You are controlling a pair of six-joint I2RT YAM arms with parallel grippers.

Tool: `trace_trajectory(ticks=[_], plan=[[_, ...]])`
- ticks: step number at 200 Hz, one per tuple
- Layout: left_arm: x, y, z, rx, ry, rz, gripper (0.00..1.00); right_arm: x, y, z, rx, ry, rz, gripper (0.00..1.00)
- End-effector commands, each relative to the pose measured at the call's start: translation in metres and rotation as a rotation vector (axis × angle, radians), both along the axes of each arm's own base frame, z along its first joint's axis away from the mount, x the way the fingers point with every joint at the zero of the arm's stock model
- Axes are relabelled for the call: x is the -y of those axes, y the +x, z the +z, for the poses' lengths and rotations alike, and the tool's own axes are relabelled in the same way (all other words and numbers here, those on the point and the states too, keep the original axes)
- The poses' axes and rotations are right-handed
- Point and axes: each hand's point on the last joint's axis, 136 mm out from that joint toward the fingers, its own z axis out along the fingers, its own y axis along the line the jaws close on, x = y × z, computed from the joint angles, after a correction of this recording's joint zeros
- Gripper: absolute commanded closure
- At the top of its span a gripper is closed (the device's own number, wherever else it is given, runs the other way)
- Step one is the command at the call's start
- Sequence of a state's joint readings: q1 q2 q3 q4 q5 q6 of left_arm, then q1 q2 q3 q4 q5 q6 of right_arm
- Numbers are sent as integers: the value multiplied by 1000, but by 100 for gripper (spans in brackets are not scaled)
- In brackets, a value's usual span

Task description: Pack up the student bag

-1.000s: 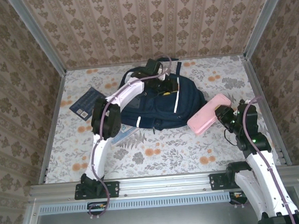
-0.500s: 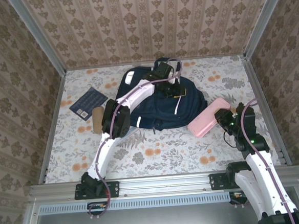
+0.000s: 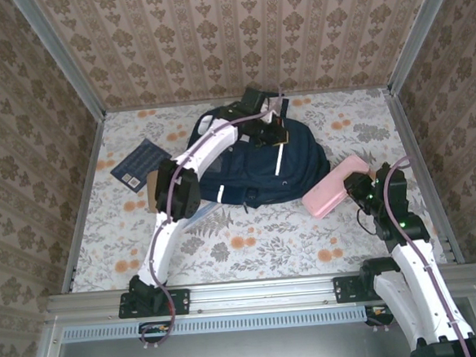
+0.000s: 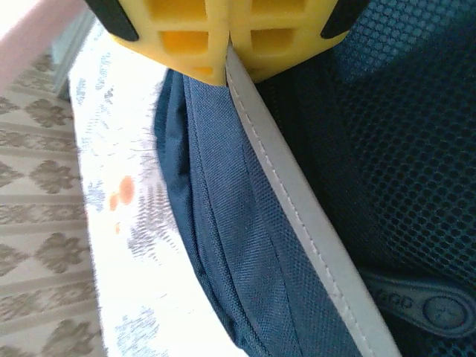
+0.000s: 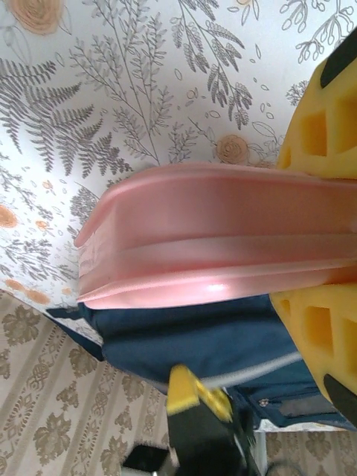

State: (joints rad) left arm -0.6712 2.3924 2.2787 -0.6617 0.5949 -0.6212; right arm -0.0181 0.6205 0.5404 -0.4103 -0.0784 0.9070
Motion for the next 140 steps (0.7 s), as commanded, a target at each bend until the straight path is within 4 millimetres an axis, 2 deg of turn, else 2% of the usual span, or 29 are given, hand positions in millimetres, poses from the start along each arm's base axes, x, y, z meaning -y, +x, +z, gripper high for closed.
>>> trace_trajectory(ticks=[1,23,59,75,106,140], plan=[[-17,-3,124,119,-214,5,100,15,9,27,60,-57,-62,79],[-25,-8,143,141,-242,7,100,16,20,35,66,-52,-67,79],[-28,-13,125,103,-202,2,100,16,27,37,70,-32,-76,79],[-29,-14,129,103,-210,-2,100,14,28,41,86,-24,-65,78],[-34,-19,162,151,-266,-18,100,17,37,54,150,-11,-86,77],[-41,-21,192,144,-377,-33,100,8,81,46,204,128,-85,77]])
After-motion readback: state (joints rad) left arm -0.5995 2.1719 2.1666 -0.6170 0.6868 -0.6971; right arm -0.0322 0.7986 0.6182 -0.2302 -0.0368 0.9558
